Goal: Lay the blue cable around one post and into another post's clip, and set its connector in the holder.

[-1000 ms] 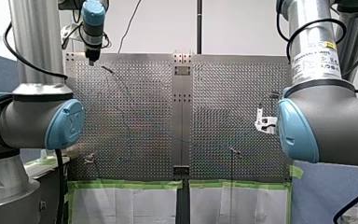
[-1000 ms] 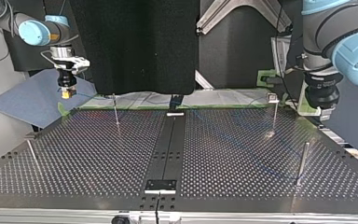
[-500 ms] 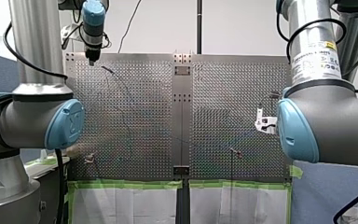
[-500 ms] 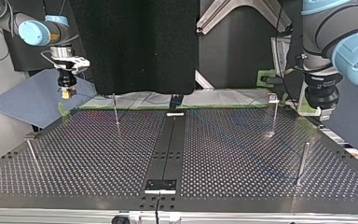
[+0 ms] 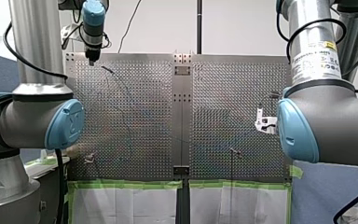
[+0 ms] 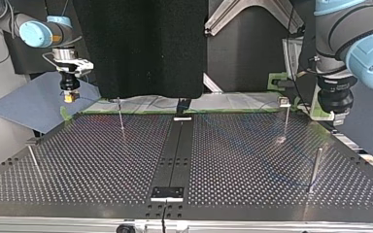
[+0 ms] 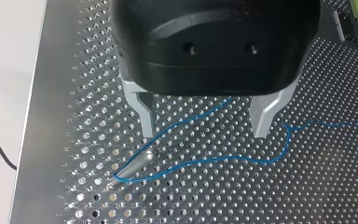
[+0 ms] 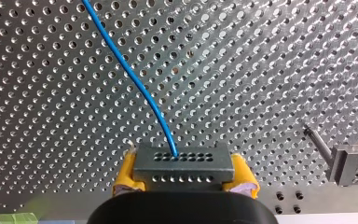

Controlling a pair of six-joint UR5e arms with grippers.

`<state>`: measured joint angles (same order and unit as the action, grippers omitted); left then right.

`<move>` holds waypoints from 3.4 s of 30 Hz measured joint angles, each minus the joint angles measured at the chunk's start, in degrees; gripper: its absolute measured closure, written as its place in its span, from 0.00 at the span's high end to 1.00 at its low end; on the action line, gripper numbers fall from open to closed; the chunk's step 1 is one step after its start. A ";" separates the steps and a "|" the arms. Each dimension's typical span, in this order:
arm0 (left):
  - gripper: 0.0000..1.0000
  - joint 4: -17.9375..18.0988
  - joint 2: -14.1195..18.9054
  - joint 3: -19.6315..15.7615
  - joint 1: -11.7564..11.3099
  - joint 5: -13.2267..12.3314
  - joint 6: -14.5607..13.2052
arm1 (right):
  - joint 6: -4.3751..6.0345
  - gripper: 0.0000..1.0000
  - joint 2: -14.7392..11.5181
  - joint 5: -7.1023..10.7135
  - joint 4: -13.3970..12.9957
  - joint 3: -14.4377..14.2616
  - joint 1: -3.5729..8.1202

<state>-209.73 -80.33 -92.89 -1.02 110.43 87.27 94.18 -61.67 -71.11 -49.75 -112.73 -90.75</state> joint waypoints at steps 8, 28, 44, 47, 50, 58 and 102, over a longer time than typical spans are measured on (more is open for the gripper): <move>0.99 0.83 0.04 -0.03 0.10 -0.63 0.07 | -0.05 0.00 -0.03 0.00 0.00 0.00 0.00; 0.99 10.27 -1.25 -4.97 5.36 -10.03 2.28 | -1.87 0.00 -0.32 -1.56 4.05 -0.22 0.00; 0.99 17.90 -8.82 -7.34 12.98 -9.20 2.73 | -1.88 0.00 -2.69 -2.32 3.42 -3.09 -0.02; 0.99 19.20 -10.12 -7.35 14.28 -8.84 2.64 | -1.83 0.00 -2.69 -2.33 2.59 -4.11 -0.14; 0.99 20.56 -11.50 -7.36 15.65 -8.83 2.22 | -1.81 0.00 -2.69 -2.31 2.30 -4.51 -0.29; 0.99 24.60 -15.52 -7.40 19.68 -10.19 2.04 | -1.77 0.00 -2.67 -2.26 2.14 -4.64 -0.79; 0.99 46.89 -37.82 -10.54 41.90 -14.84 16.44 | -1.27 0.00 -2.68 -1.66 0.76 -5.63 -1.49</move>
<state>-162.84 -118.15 -103.42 40.89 95.59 103.71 92.91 -64.35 -72.78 -48.99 -118.36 -92.24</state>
